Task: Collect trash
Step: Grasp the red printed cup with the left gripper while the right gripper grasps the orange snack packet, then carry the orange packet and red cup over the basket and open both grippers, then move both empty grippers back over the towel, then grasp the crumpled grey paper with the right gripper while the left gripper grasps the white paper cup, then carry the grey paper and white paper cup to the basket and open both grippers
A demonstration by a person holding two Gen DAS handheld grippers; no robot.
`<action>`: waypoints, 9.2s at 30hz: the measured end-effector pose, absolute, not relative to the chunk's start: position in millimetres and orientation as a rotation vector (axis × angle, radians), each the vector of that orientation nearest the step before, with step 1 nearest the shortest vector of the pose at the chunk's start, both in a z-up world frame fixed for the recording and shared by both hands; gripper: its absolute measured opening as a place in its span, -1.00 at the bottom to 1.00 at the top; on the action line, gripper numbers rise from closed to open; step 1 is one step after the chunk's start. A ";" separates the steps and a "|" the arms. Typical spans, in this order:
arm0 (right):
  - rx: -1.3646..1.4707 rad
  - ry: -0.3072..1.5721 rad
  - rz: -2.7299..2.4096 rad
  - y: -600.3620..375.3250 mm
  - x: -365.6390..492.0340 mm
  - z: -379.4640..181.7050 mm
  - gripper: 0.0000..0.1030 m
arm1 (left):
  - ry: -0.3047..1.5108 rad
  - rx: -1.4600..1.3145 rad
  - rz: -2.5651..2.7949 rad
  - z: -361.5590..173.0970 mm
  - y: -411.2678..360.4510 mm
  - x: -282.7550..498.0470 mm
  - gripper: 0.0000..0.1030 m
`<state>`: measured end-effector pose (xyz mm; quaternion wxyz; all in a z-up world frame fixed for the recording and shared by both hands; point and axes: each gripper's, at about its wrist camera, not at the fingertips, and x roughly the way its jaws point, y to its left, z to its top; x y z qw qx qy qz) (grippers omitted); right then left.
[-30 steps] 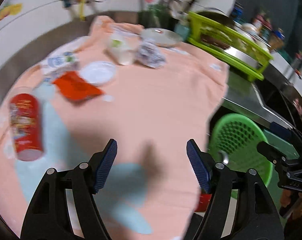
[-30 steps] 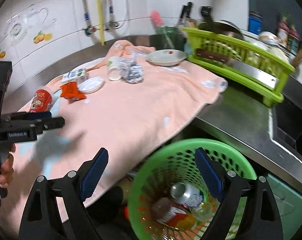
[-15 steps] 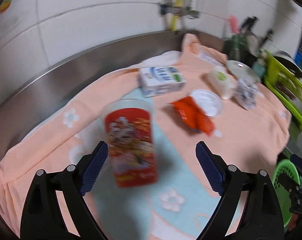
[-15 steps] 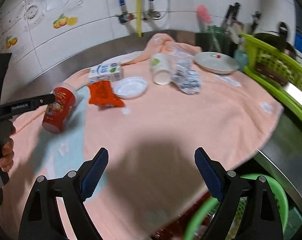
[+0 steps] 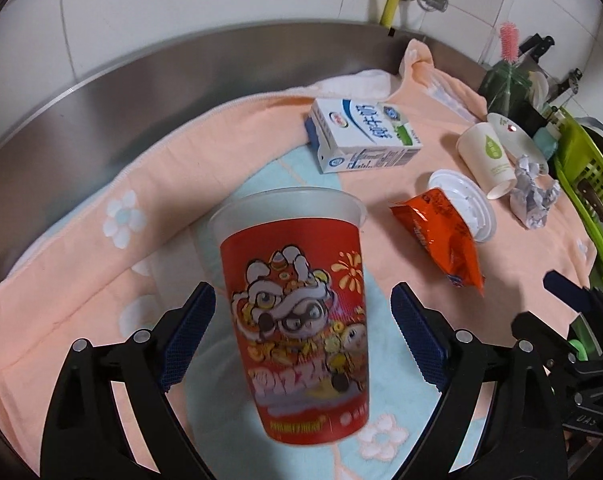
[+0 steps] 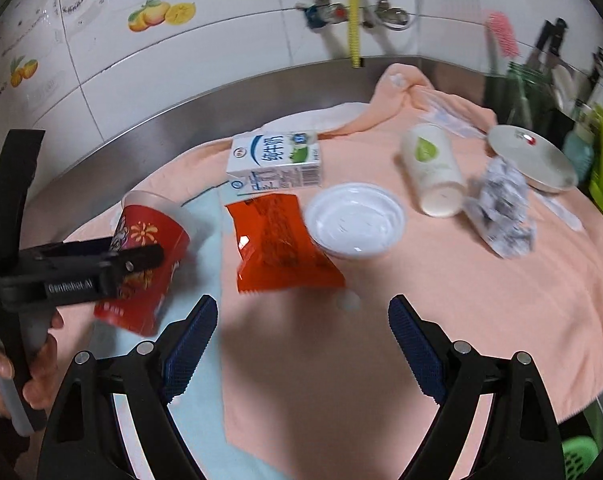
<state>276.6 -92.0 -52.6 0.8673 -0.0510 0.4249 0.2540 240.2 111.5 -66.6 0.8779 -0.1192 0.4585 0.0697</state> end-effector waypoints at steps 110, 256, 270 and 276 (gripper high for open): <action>0.235 0.779 -0.149 -483.7 7.2 -26.1 0.40 | 1.133 0.041 -0.764 -102.9 -348.7 126.0 0.43; -0.034 0.903 0.097 -370.0 162.9 -54.4 -0.04 | 0.944 -0.157 -0.435 -11.7 -130.8 326.8 0.22; 0.012 0.896 -0.071 -429.0 90.0 -54.9 0.48 | 0.943 -0.053 -0.659 -9.4 -222.7 205.6 0.22; 0.036 0.857 -0.089 -440.0 70.6 -41.2 0.54 | 0.989 -0.004 -0.725 -31.2 -261.2 169.3 0.22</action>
